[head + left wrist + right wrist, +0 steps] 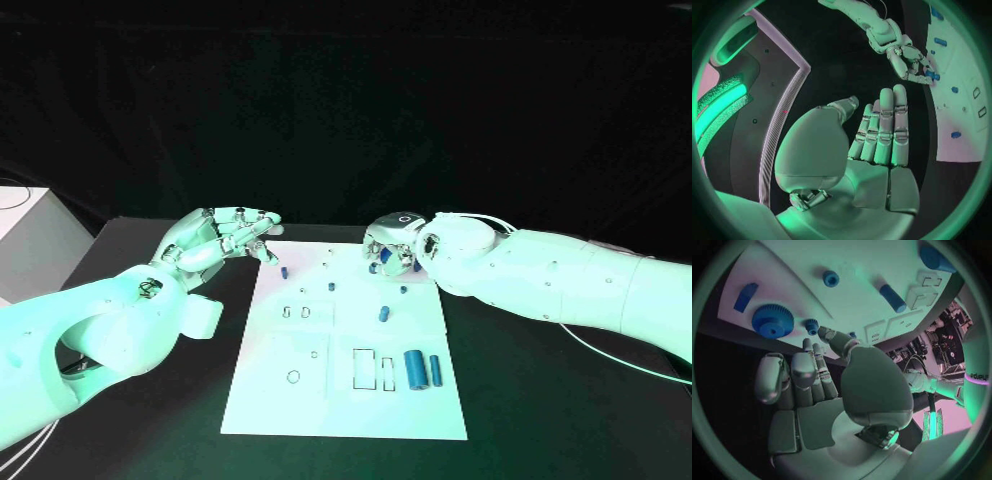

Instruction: Assemble the parts on the task board

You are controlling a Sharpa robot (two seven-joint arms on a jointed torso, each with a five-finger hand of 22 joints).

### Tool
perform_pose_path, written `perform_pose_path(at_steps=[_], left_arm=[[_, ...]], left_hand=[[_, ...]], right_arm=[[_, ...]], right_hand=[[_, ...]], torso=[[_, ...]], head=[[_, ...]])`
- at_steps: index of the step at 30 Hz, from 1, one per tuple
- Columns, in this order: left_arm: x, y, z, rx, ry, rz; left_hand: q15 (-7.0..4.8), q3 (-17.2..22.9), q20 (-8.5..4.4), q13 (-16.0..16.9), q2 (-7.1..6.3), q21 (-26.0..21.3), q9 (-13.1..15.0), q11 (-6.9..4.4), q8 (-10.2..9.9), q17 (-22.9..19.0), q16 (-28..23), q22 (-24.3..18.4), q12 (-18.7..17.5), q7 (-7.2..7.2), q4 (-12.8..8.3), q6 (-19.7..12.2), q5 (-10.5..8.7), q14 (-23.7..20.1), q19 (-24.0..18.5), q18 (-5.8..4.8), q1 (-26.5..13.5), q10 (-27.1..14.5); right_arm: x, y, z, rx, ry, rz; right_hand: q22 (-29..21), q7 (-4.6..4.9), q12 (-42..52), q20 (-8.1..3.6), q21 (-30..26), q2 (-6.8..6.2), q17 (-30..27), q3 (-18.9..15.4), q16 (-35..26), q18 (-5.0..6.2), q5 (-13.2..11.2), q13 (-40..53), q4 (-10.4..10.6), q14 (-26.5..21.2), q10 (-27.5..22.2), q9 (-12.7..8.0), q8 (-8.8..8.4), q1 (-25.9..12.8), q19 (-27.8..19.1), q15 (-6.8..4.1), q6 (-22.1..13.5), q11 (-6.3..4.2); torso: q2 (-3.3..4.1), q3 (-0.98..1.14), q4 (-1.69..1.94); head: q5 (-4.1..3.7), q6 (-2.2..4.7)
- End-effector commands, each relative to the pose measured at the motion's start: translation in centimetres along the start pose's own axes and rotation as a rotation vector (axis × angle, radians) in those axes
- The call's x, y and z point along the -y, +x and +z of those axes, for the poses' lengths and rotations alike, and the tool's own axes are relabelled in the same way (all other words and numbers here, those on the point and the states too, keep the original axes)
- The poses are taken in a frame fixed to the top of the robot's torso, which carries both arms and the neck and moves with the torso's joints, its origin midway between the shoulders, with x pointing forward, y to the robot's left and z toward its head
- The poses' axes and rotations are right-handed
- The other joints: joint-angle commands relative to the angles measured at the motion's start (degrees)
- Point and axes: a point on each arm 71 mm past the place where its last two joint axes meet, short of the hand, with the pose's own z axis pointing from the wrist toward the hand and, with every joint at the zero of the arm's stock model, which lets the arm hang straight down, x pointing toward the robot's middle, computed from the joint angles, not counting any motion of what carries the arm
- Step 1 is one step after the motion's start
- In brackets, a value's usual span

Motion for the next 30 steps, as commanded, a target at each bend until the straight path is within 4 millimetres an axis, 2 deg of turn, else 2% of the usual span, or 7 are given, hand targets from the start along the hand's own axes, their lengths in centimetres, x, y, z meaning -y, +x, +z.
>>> perform_pose_path(at_steps=[1,8,17,20,23,26,30], left_arm=[[0.17,0.25,0.04,-0.022,0.006,-0.005],[0.18,0.23,0.02,-0.022,0.005,-0.004],[0.20,0.26,0.01,-0.024,0.004,-0.005],[0.21,0.28,0.00,-0.026,0.003,-0.005],[0.21,0.26,-0.01,-0.026,0.003,-0.006],[0.20,0.23,-0.02,-0.025,0.003,-0.005],[0.20,0.19,-0.03,-0.025,0.002,-0.005]], left_hand=[[0.04,0.12,0.05,0.02,-0.02,0.32,0.08,0.26,-0.34,0.09,0.38,0.09,-0.21,0.34,-0.01,-0.02,0.12,-0.39,-0.45,-0.02,-0.45,-0.17],[0.04,0.12,0.05,0.02,-0.02,0.32,0.08,0.26,-0.34,0.09,0.38,0.09,-0.21,0.34,-0.01,-0.02,0.12,-0.39,-0.45,-0.02,-0.45,-0.17],[0.07,0.08,0.09,0.03,-0.04,0.42,0.08,0.29,-0.37,0.16,0.47,0.16,-0.21,0.36,0.01,-0.05,0.12,-0.53,-0.61,-0.03,-0.55,-0.21],[0.07,0.08,0.09,0.03,-0.04,0.42,0.08,0.29,-0.37,0.16,0.47,0.16,-0.21,0.36,0.01,-0.05,0.12,-0.53,-0.61,-0.03,-0.55,-0.21],[0.07,0.08,0.09,0.03,-0.04,0.42,0.08,0.29,-0.37,0.16,0.47,0.16,-0.21,0.36,0.01,-0.05,0.12,-0.53,-0.61,-0.03,-0.55,-0.21],[0.07,0.08,0.09,0.03,-0.04,0.42,0.08,0.29,-0.37,0.16,0.47,0.16,-0.21,0.36,0.01,-0.05,0.12,-0.53,-0.61,-0.03,-0.55,-0.21],[0.07,0.08,0.09,0.03,-0.04,0.42,0.08,0.29,-0.37,0.16,0.47,0.16,-0.21,0.36,0.01,-0.05,0.12,-0.53,-0.61,-0.03,-0.55,-0.21]], right_arm=[[-0.05,0.13,0.07,-0.010,0.001,-0.025],[0.01,0.25,0.16,-0.014,0.005,-0.027],[0.26,0.40,0.26,-0.023,0.014,-0.030],[0.29,0.54,0.28,-0.029,0.017,-0.036],[0.31,0.61,0.29,-0.031,0.019,-0.039],[0.35,0.65,0.26,-0.029,0.020,-0.041],[0.24,0.69,0.25,-0.029,0.016,-0.038]], right_hand=[[-0.18,0.15,-0.13,-0.01,0.25,-0.62,-0.20,-0.06,0.19,-0.80,0.29,0.02,0.37,0.33,-0.26,0.09,-0.08,0.18,0.19,0.20,-0.17,0.04],[-0.44,0.15,-0.15,0.01,0.10,-0.67,-0.42,-0.05,0.11,-0.74,0.32,0.01,0.39,0.24,-0.37,0.10,-0.09,0.19,0.04,0.22,-0.20,0.06],[-0.49,0.18,-0.16,0.03,0.08,-0.60,-0.47,0.03,0.19,-0.72,0.47,0.00,0.53,0.11,-0.55,0.12,-0.13,0.20,-0.05,0.25,-0.28,0.09],[-0.64,0.18,-0.16,0.04,-0.01,-0.58,-0.56,0.05,0.15,-0.69,0.51,0.00,0.56,0.07,-0.59,0.13,-0.13,0.20,-0.14,0.25,-0.29,0.10],[-0.47,0.22,-0.15,0.07,0.09,-0.49,-0.41,0.14,0.34,-0.72,0.67,0.00,0.69,0.01,-0.69,0.17,-0.11,0.21,-0.12,0.28,-0.26,0.13],[-0.32,0.24,-0.08,0.10,0.18,-0.36,-0.27,0.27,0.57,-0.74,0.96,0.03,0.86,-0.06,-0.67,0.25,-0.01,0.22,-0.12,0.31,-0.10,0.14],[0.68,0.33,0.07,0.15,0.77,-0.22,0.52,0.54,1.41,-0.91,1.40,0.10,1.19,0.00,-0.19,0.44,0.21,0.21,0.22,0.34,0.28,0.14]], torso=[[0.24,-0.04,0.14],[0.59,0.02,0.21],[0.85,-0.02,0.28],[0.88,-0.05,0.24],[0.85,-0.08,0.21],[1.00,-0.03,0.30],[1.09,-0.05,0.30]], head=[[-0.16,0.09],[-0.22,0.25],[-0.15,0.41],[-0.34,0.68],[-0.42,0.63],[-0.47,0.61],[-0.82,0.60]])
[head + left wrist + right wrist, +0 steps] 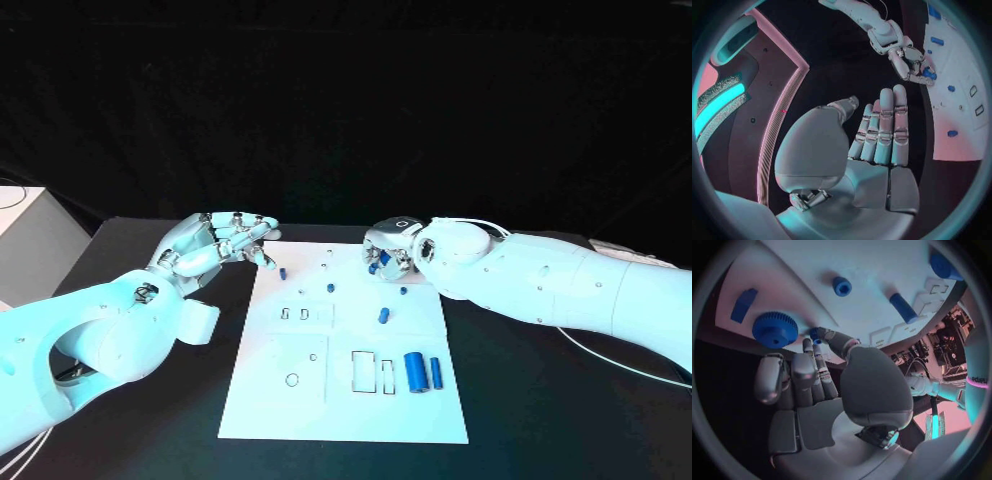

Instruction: Assemble the parts on the task board

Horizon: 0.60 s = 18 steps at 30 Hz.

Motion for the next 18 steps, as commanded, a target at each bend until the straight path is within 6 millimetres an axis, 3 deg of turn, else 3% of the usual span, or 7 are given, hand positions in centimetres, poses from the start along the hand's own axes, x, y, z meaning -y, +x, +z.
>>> perform_pose_path(at_steps=[1,6,13,18], left_arm=[[0.16,0.19,0.04,-0.020,0.007,-0.005],[0.16,0.16,0.05,-0.019,0.007,-0.005],[0.15,0.15,0.05,-0.018,0.006,-0.004],[0.14,0.11,0.05,-0.017,0.005,-0.004]], left_hand=[[-0.14,0.09,-0.11,0.02,-0.04,0.21,0.09,0.29,-0.37,0.07,0.21,0.07,-0.21,0.36,0.01,-0.05,0.12,-0.32,-0.41,-0.03,-0.55,-0.21],[-0.12,0.07,-0.09,0.03,-0.04,0.30,0.10,0.30,-0.39,0.13,0.30,0.13,-0.20,0.36,0.02,-0.06,0.12,-0.41,-0.52,-0.03,-0.62,-0.24],[-0.11,0.07,-0.09,0.03,-0.01,0.33,0.10,0.30,-0.39,0.15,0.32,0.15,-0.19,0.36,0.04,-0.06,0.11,-0.43,-0.55,-0.03,-0.65,-0.23],[-0.11,0.07,-0.09,0.03,-0.01,0.33,0.10,0.30,-0.39,0.15,0.32,0.15,-0.19,0.36,0.04,-0.06,0.11,-0.43,-0.55,-0.03,-0.65,-0.23]], right_arm=[[-0.19,0.20,0.00,-0.017,-0.006,-0.015],[-0.46,0.20,0.01,-0.010,-0.013,-0.004],[-0.18,-0.06,-0.06,0.034,-0.003,0.009],[-0.03,-0.38,-0.18,0.083,0.002,0.028]], right_hand=[[0.69,0.32,0.11,0.15,0.53,0.05,0.60,0.19,0.74,-0.95,0.42,0.14,0.53,0.04,0.22,0.19,0.32,-0.02,0.31,0.33,0.46,-0.10],[1.52,0.15,0.21,0.10,1.05,0.37,1.11,0.73,1.62,-1.06,0.58,0.20,1.16,0.00,1.48,0.59,0.80,-0.07,0.50,0.20,1.20,-0.32],[3.72,-1.04,0.76,-0.61,2.40,2.13,2.17,2.62,3.22,-1.38,-0.20,0.59,1.81,0.01,5.73,2.23,2.70,1.27,1.22,-0.72,3.73,-1.57],[4.76,-1.45,0.70,-0.98,3.02,2.70,2.72,3.06,3.90,-1.57,-0.05,0.74,2.05,0.09,7.16,3.19,3.54,1.65,1.60,-1.08,4.42,-2.01]], torso=[[0.13,0.00,0.01],[0.22,0.01,0.03],[0.26,-0.06,0.15],[0.34,-0.05,0.15]], head=[[-0.28,-0.02],[-0.22,-0.01],[-0.35,-0.10],[-0.21,-0.11]])
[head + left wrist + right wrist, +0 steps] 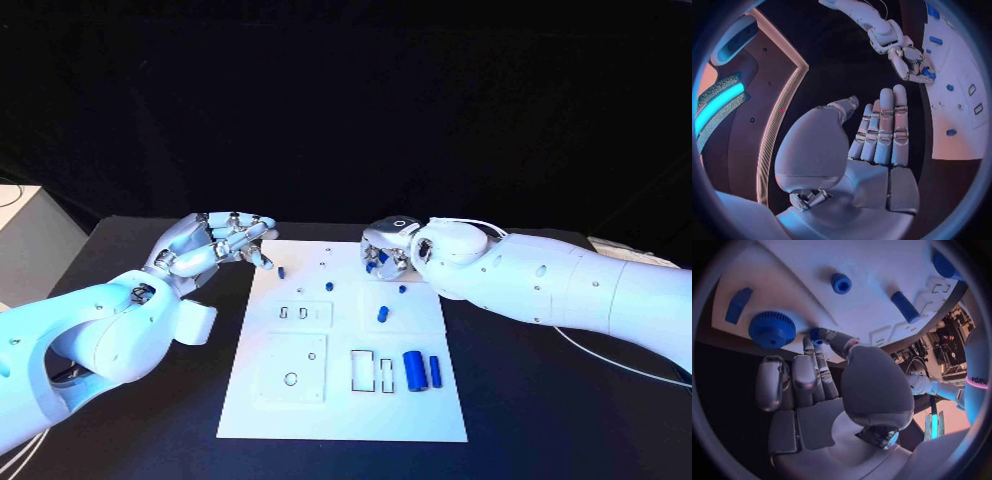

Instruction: Assemble the parts on the task board

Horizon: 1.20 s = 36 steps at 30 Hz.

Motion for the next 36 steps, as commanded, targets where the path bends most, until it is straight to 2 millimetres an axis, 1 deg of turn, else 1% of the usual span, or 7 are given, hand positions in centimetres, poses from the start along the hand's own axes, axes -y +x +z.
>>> perform_pose_path(at_steps=[1,5,13,21,24,28,36], left_arm=[[0.1,0.2,0.1,-0.017,0.006,-0.004],[0.1,0.2,0.1,-0.017,0.005,-0.004],[0.1,-0.1,0.1,-0.010,0.004,0.000],[0.2,-0.2,0.1,-0.008,0.005,0.002],[0.2,0.0,0.2,-0.014,0.006,-0.001],[0.3,0.3,0.2,-0.022,0.007,-0.005],[0.3,0.6,0.3,-0.028,0.008,-0.007]], left_hand=[[-0.11,0.08,0.13,0.04,0.02,0.37,0.06,0.30,-0.39,0.09,0.37,0.10,-0.19,0.36,0.04,-0.05,0.11,-0.46,-0.38,-0.02,-0.66,-0.24],[-0.11,0.08,0.13,0.04,0.02,0.37,0.06,0.30,-0.39,0.09,0.37,0.10,-0.19,0.36,0.04,-0.05,0.11,-0.46,-0.38,-0.02,-0.66,-0.24],[-0.11,0.08,0.13,0.04,0.02,0.37,0.06,0.30,-0.39,0.09,0.37,0.10,-0.19,0.36,0.04,-0.05,0.11,-0.46,-0.38,-0.02,-0.66,-0.24],[-0.11,0.08,0.13,0.04,0.02,0.37,0.06,0.30,-0.39,0.09,0.37,0.10,-0.19,0.36,0.04,-0.05,0.11,-0.46,-0.38,-0.02,-0.66,-0.24],[-0.11,0.08,0.13,0.04,0.02,0.37,0.06,0.30,-0.39,0.09,0.37,0.10,-0.19,0.36,0.04,-0.05,0.11,-0.46,-0.38,-0.02,-0.66,-0.24],[-0.12,0.14,0.15,0.05,0.09,0.51,0.08,0.28,-0.39,0.17,0.50,0.19,-0.18,0.34,-0.04,-0.04,0.11,-0.55,-0.50,0.00,-0.59,-0.25],[-0.12,0.14,0.15,0.05,0.09,0.51,0.08,0.28,-0.39,0.17,0.50,0.19,-0.18,0.34,-0.04,-0.04,0.11,-0.55,-0.50,0.00,-0.59,-0.25]], right_arm=[[0.0,-0.5,-0.1,0.079,0.005,0.027],[-0.1,-1.0,-0.3,0.141,0.013,0.060],[-0.7,-1.6,0.2,0.190,0.045,0.088],[-1.8,-2.1,1.5,0.219,0.063,0.085],[-2.2,-2.2,2.0,0.224,0.063,0.081],[-2.8,-2.4,2.9,0.226,0.059,0.074],[-3.3,-2.5,3.6,0.244,0.067,0.066]], right_hand=[[0.58,-0.17,0.17,-0.20,0.41,1.37,0.32,0.36,0.46,-0.72,0.44,0.19,0.09,0.04,2.24,0.84,0.76,0.40,0.37,-0.69,0.75,-1.47],[1.26,-0.37,-0.03,-0.43,0.81,1.84,0.71,0.67,0.97,-0.84,1.26,0.29,0.35,0.12,3.00,1.71,1.40,0.52,0.61,-0.90,0.85,-1.70],[1.33,-0.45,-0.25,-0.56,0.85,1.61,0.57,0.92,1.08,-0.83,1.41,0.34,-0.07,0.06,3.31,2.38,1.79,0.93,0.53,-1.01,0.66,-1.81],[1.24,-0.37,-0.43,-0.56,0.79,1.46,0.15,0.87,0.92,-0.81,1.03,0.31,-0.01,-0.06,3.22,2.68,1.88,0.74,0.42,-0.96,0.40,-1.73],[1.73,-0.38,-0.45,-0.56,1.06,1.38,0.46,0.89,1.11,-0.91,1.09,0.31,-0.08,-0.01,3.20,2.74,1.89,0.77,0.68,-0.97,0.32,-1.73],[1.70,-0.37,-0.47,-0.56,1.05,1.31,0.51,0.90,1.16,-0.90,1.13,0.30,-0.11,0.00,3.18,2.79,1.89,0.77,0.65,-0.96,0.25,-1.72],[1.54,-0.27,-0.57,-0.54,0.96,1.10,0.28,0.99,1.12,-0.86,1.27,0.25,-0.21,-0.04,2.94,2.99,1.86,0.74,0.52,-0.91,-0.11,-1.63]], torso=[[0.09,0.02,0.02],[0.07,0.02,0.01],[0.24,0.00,-0.08],[0.28,-0.05,0.17],[0.26,-0.17,0.35],[0.42,-0.30,0.65],[0.59,-0.58,1.14]], head=[[0.17,0.04],[0.15,0.15],[0.30,0.44],[0.62,0.44],[0.98,0.35],[0.99,0.14],[0.83,0.27]])
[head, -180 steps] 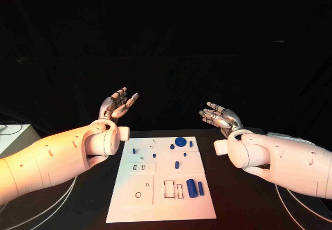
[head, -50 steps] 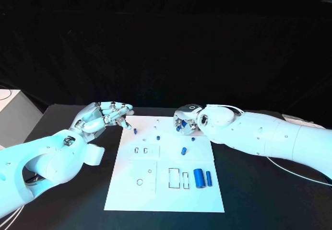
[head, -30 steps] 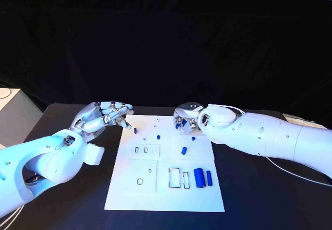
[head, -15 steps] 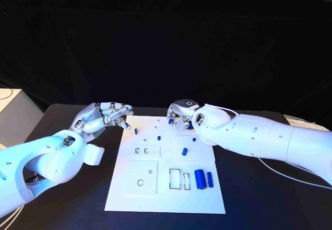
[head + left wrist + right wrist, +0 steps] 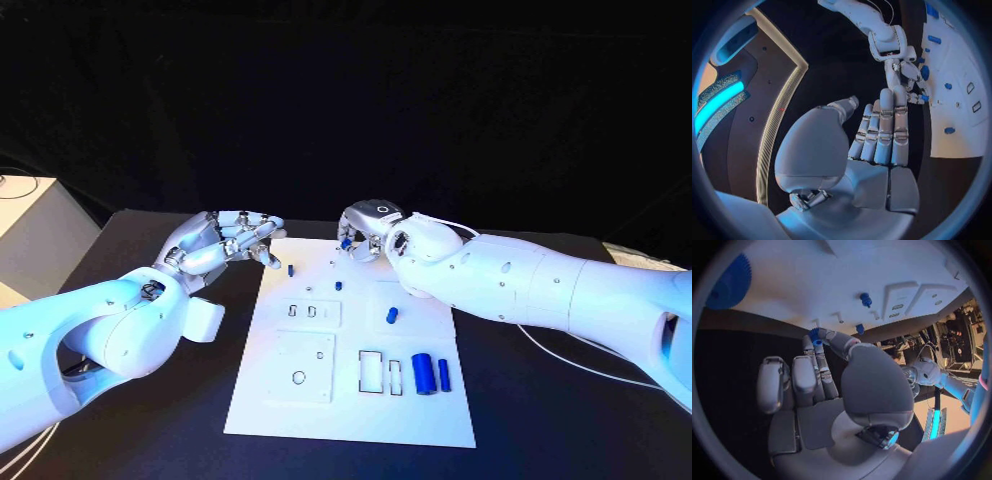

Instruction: Assemble the parts on the task board

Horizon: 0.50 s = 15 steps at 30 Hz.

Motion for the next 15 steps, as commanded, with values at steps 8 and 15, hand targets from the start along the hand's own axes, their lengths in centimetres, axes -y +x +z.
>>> perform_pose_path(at_steps=[8,15], left_arm=[[0.33,0.40,0.15,-0.024,0.010,-0.006],[0.36,0.45,0.21,-0.025,0.011,-0.006]], left_hand=[[0.09,0.13,-0.06,0.04,0.09,0.07,0.10,0.28,-0.39,0.05,0.15,0.05,-0.18,0.34,-0.04,-0.04,0.11,-0.33,-0.31,-0.01,-0.59,-0.25],[0.09,0.13,-0.06,0.04,0.09,0.07,0.10,0.28,-0.39,0.05,0.15,0.05,-0.18,0.34,-0.04,-0.04,0.11,-0.33,-0.31,-0.01,-0.59,-0.25]], right_arm=[[0.10,-0.06,0.44,0.020,0.009,-0.014],[-0.26,0.16,0.59,0.003,-0.007,-0.018]], right_hand=[[0.09,0.17,-0.13,-0.11,0.35,0.31,0.09,0.23,0.41,-0.90,0.13,0.01,-0.23,-0.01,2.17,0.22,0.27,0.90,0.17,-0.08,-0.38,-2.01],[0.07,0.19,-0.11,-0.10,0.34,0.17,0.06,0.21,0.42,-0.89,0.21,0.01,-0.28,-0.02,2.15,0.31,0.29,0.86,0.15,-0.06,-0.44,-1.99]], torso=[[0.26,-0.32,0.45],[0.34,-0.30,0.45]], head=[[-0.33,0.09],[-0.40,-0.25]])
